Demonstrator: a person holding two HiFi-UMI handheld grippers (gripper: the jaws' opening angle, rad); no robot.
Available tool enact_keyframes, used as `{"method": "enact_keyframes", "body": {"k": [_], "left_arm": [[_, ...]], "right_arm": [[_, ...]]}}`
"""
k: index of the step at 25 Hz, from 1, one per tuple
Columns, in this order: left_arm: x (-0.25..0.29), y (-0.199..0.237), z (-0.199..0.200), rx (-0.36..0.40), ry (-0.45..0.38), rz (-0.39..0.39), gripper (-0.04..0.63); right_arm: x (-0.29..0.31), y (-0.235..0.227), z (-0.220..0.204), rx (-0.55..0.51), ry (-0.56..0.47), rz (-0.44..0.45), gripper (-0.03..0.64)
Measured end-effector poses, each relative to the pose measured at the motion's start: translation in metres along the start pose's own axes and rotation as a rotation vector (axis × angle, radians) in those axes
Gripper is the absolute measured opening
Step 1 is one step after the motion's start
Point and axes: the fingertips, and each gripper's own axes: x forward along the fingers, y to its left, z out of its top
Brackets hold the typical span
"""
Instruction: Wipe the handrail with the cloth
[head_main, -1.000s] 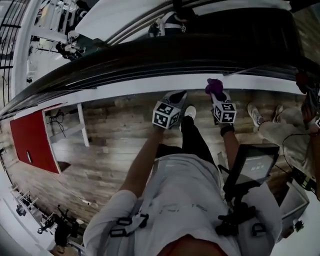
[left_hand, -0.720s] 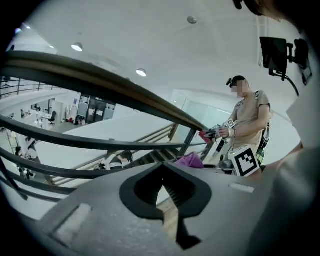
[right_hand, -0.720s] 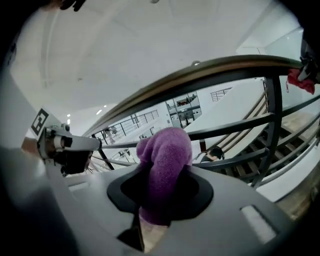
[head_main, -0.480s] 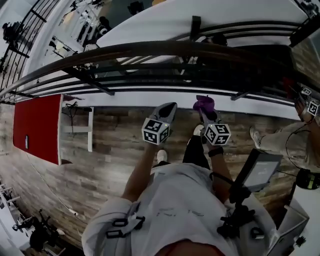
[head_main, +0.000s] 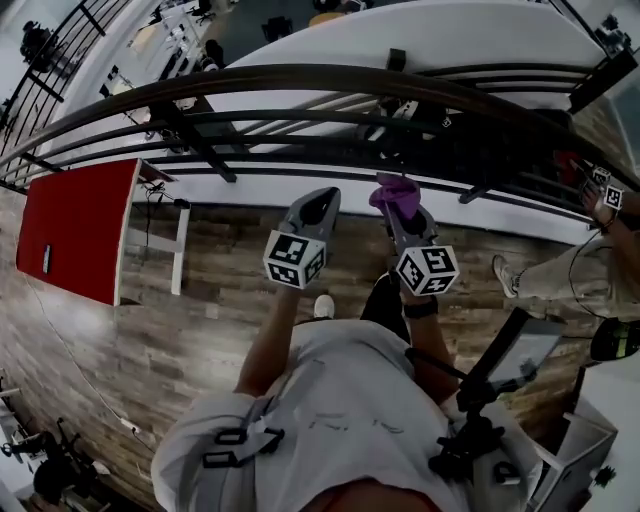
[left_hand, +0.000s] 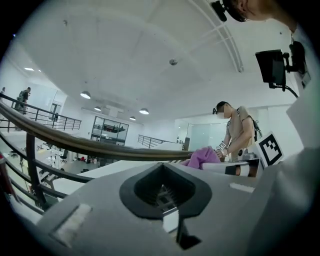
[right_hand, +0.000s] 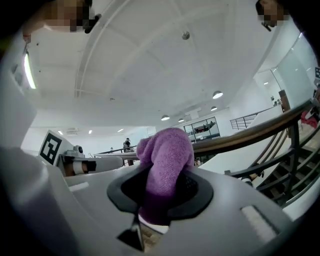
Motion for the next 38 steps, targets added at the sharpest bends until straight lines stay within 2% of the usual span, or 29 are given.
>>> {"method": "enact_keyframes", "body": {"k": [4,9,14,17,23,26,30,34,38], "left_arm": [[-0.023,-0.013,0.024,0.020,-0.043,-0.021,0.002],[-0.031,-0.034,0.048,0.041,-0.089,-0.031,0.002],[-0.022,-0.056,0.066,0.033,-0.134,-0.004,0.002],[-0.010,-0.079,0.076,0.047,-0.154,-0.011,0.002],[0.011,-0.117,0.078,0.050,-0.169,0.001,0.002],[0.022,-0.140,0.081,0.060,-0.169,-0.015,0.002],[0.038,-0.162,0.093,0.096,-0.180,-0.022,0.002],[0.050,-0.172,0.091,0.102,-0.172,-0.022,0.002],[0.061,-0.185,0.077,0.117,-0.147,-0.044,0.002]], "right_arm": [[-0.022,0.025,0.025,-0.066,-0.045,-0.028,0.097],[-0.042,0.036,0.050,-0.126,-0.074,-0.019,0.097],[-0.059,0.022,0.076,-0.160,-0.096,-0.025,0.097],[-0.070,0.008,0.089,-0.221,-0.102,-0.034,0.097],[-0.100,-0.037,0.118,-0.287,-0.140,-0.144,0.097],[-0.118,-0.054,0.135,-0.297,-0.176,-0.170,0.097],[-0.128,-0.069,0.145,-0.287,-0.195,-0.150,0.097],[-0.133,-0.075,0.137,-0.276,-0.192,-0.126,0.097],[-0.141,-0.094,0.125,-0.247,-0.189,-0.149,0.097]]}}
